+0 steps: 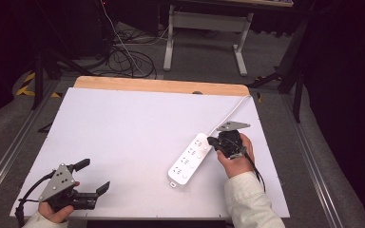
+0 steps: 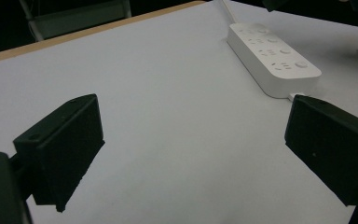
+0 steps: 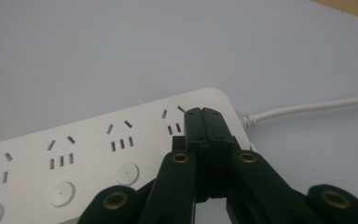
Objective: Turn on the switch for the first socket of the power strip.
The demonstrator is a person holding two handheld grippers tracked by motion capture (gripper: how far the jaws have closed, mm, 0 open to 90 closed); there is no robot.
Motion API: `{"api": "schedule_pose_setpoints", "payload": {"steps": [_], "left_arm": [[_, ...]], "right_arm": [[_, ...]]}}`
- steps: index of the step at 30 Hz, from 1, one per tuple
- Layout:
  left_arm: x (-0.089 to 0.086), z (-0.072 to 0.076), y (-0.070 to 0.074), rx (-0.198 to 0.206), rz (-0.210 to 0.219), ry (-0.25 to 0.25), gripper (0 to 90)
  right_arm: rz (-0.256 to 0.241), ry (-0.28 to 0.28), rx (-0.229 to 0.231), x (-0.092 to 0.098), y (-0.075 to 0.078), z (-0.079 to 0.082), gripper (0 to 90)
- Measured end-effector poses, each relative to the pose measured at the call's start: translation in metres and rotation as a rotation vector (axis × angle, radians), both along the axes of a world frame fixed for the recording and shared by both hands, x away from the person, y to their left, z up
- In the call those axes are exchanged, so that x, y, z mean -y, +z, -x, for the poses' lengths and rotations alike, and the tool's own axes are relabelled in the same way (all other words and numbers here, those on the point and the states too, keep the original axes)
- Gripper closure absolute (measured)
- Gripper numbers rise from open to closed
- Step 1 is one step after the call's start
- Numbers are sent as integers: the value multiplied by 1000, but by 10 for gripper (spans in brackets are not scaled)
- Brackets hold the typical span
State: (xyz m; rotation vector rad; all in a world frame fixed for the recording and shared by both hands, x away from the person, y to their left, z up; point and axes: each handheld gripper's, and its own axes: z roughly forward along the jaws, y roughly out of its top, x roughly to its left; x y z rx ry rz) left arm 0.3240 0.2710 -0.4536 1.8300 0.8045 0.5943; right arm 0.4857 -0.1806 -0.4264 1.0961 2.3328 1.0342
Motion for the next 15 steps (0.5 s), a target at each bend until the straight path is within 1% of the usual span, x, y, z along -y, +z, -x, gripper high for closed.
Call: {"api": "schedule_pose_setpoints", "payload": {"steps": [3,4,8,12,15], "left_arm": [[1,0,0,0,-1,-3,49],[1,0,0,1,1,-4,49],[1,-1,-1,1,0,-1,49],[1,-1,0,0,-1,-1,49],[1,-1,-1,-1,-3,0,49]], "right_arm": [[-14,10,34,3,9,7,900],[-30,14,39,4,11,10,900],[-34,29,42,8,17,18,900],[-42,30,45,9,19,20,900],[-51,38,46,10,22,21,866]]}}
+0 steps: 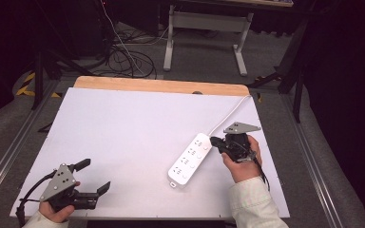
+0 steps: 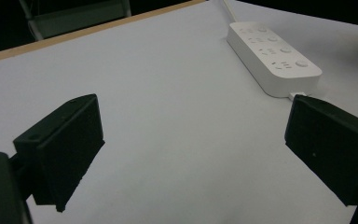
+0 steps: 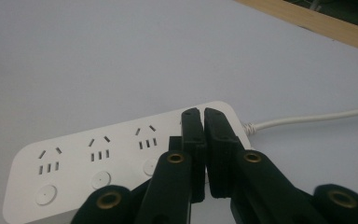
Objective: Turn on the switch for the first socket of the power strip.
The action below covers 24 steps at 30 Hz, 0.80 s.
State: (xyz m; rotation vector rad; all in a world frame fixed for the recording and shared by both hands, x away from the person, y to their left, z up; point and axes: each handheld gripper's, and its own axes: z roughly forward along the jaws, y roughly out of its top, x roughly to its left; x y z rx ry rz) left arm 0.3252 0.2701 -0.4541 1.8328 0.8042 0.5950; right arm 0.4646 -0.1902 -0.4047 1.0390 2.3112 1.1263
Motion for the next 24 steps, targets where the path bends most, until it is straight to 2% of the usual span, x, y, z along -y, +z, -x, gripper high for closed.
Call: {"api": "schedule_pose_setpoints", "payload": {"steps": [2,5,8,12,14,15,17,24], "left_arm": [[0,0,0,-6,13,5,49],[0,1,0,-3,5,4,49],[0,1,0,-2,3,3,49],[0,1,0,-2,3,5,49],[0,0,0,-3,4,4,49],[1,0,0,-5,4,2,48],[0,0,0,-1,2,1,49],[1,-1,0,-2,4,-3,49]], "right_arm": [[1,-3,3,0,1,1,830],[-19,6,8,1,4,3,758],[-43,14,33,3,6,5,601],[-83,22,74,8,10,10,480],[-137,-12,20,12,7,13,382],[-141,-7,9,13,8,14,391],[-143,20,31,16,8,17,392],[-162,45,66,24,13,31,280]]}}
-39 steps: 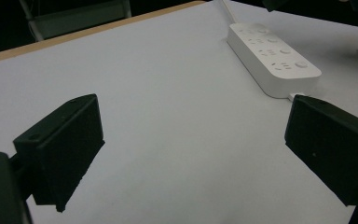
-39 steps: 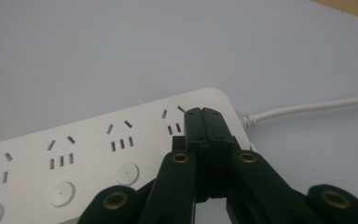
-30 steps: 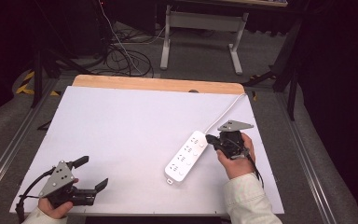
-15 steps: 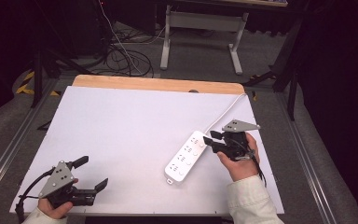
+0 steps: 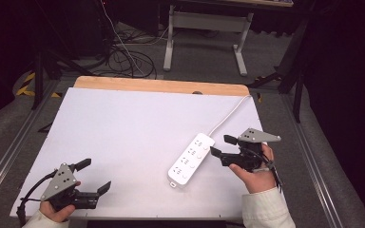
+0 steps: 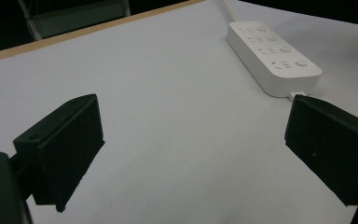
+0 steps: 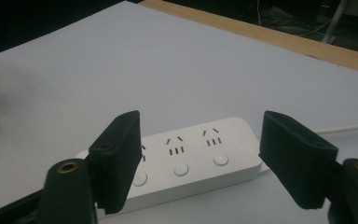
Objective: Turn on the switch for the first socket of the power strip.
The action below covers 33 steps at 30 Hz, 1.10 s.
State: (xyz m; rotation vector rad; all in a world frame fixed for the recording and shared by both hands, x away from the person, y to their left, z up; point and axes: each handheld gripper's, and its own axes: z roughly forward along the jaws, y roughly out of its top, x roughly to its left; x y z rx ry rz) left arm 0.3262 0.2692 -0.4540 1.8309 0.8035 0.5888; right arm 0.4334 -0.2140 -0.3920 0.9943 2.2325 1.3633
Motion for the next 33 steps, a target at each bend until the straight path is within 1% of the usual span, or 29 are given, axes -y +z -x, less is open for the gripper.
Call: {"api": "schedule_pose_setpoints", "payload": {"steps": [2,5,8,12,15,16,17,21,23,25,27,30,33], "left_arm": [[0,0,0,-2,-2,-1,49],[0,0,1,-9,-6,-7,49],[0,0,1,-12,-6,-10,49],[0,0,1,-13,-7,-10,49],[0,0,1,-12,-9,-9,49],[0,1,1,-18,-4,-7,49],[0,1,1,-14,-10,-6,49],[0,1,1,-9,-16,-5,50],[-1,1,1,-9,-17,-4,51],[-1,1,1,-9,-17,-4,51],[-1,1,1,-12,-14,-2,51],[-1,1,1,-15,-15,2,51],[-1,1,1,-17,-20,2,51]], "right_arm": [[-16,8,5,2,1,4,245],[-21,37,15,4,0,9,215],[-48,67,11,7,-1,16,181],[-57,124,28,11,-6,24,129],[-61,159,51,15,-11,29,120],[-68,172,64,16,-12,30,121],[-80,180,70,17,-15,31,121],[-87,207,76,20,-22,33,117],[-82,214,78,22,-25,35,115],[-73,204,74,23,-28,36,115],[-71,185,58,25,-33,36,115],[-45,179,32,27,-41,36,115],[-41,167,24,28,-49,37,115]]}}
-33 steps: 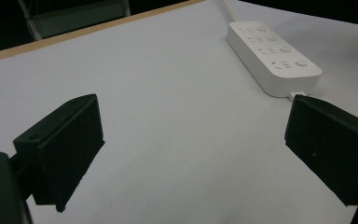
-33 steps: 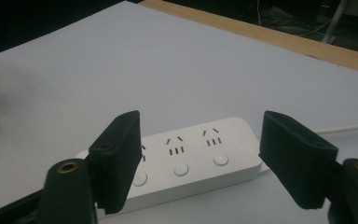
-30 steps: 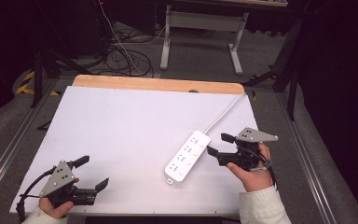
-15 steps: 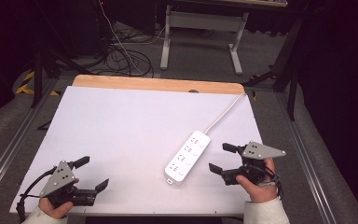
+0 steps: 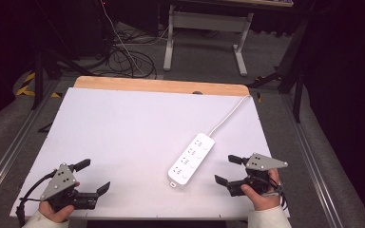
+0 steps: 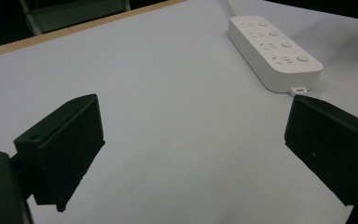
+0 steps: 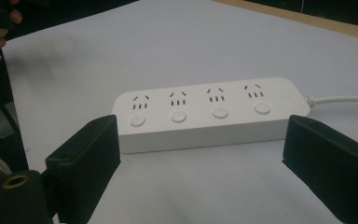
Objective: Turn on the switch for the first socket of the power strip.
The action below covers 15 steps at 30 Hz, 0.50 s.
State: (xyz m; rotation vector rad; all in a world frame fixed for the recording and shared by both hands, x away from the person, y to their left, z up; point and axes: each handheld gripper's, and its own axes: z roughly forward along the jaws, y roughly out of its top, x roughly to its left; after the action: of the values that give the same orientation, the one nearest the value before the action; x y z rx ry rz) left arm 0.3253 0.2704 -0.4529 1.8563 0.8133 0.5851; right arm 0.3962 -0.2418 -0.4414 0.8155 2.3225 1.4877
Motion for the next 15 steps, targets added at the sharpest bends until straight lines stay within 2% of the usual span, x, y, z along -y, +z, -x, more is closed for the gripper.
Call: {"api": "schedule_pose_setpoints", "payload": {"steps": [6,12,15], "left_arm": [[0,0,0,-2,4,3,51],[0,1,1,8,-9,5,51],[0,1,0,8,-12,5,51]], "right_arm": [[9,-18,-15,2,-14,1,104],[58,-13,-19,0,-25,5,104],[67,-12,-27,0,-31,7,99]]}}
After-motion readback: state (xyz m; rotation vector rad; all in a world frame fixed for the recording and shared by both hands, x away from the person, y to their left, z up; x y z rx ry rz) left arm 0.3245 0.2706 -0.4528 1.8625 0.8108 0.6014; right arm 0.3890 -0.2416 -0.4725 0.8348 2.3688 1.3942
